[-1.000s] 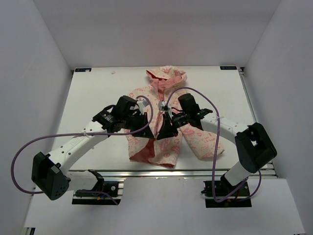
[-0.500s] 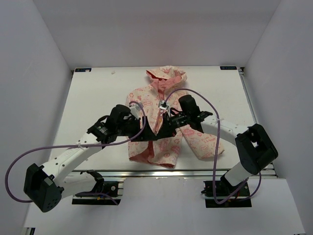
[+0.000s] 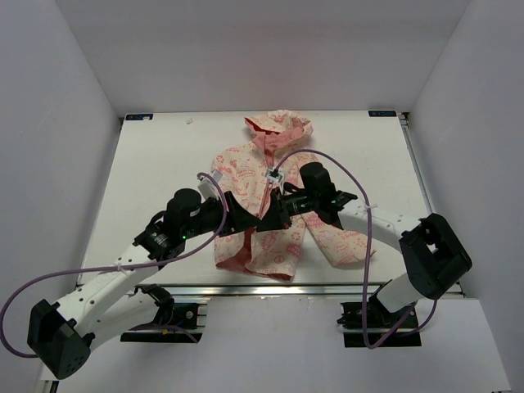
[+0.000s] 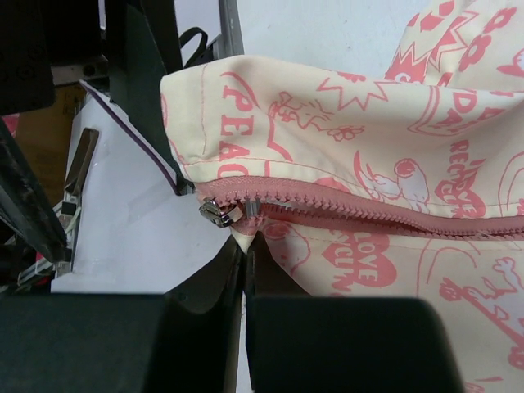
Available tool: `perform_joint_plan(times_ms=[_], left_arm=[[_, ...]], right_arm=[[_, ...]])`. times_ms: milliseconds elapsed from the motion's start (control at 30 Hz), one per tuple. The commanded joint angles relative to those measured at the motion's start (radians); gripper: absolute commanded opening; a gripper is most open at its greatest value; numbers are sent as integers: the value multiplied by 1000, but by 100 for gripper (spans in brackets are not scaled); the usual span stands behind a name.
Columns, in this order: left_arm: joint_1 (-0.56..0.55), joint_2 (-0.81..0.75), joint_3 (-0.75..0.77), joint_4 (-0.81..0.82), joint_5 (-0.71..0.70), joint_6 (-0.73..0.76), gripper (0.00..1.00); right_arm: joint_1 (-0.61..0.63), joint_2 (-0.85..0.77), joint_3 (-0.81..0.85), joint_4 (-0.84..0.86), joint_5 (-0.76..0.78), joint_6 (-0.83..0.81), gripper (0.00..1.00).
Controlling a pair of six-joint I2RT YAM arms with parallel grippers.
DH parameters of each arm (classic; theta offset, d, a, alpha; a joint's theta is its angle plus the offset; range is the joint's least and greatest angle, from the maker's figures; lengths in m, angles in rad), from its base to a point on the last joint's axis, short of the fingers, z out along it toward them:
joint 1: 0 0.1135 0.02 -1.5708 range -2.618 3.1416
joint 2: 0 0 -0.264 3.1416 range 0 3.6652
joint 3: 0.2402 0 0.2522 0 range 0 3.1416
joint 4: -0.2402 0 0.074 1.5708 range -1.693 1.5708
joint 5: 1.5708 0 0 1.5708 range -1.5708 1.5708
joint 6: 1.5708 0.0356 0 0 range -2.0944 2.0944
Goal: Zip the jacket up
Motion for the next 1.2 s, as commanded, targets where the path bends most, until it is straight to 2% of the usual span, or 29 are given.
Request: perform_joint_plan(times_ms=[0, 333, 533, 667, 867, 1167], left_arm=[[-16, 12, -17, 92, -41, -20, 67], [-59, 56, -11, 133, -96, -3, 60], [-61, 65, -11, 141, -111, 3, 48], [-61, 68, -3, 115, -148, 12, 48], [-61, 88, 6, 118, -151, 35, 54], [-61, 103, -15, 182, -123, 41, 48]], right_arm=[[10, -47, -13, 53, 15, 41, 0], [15, -66, -21, 30, 41, 39, 0], [19, -52, -10, 1, 61, 18, 0], [22, -54, -11, -22, 66, 7, 0], [25, -52, -16, -24, 67, 9, 0], [38, -38, 4, -36, 66, -5, 0]])
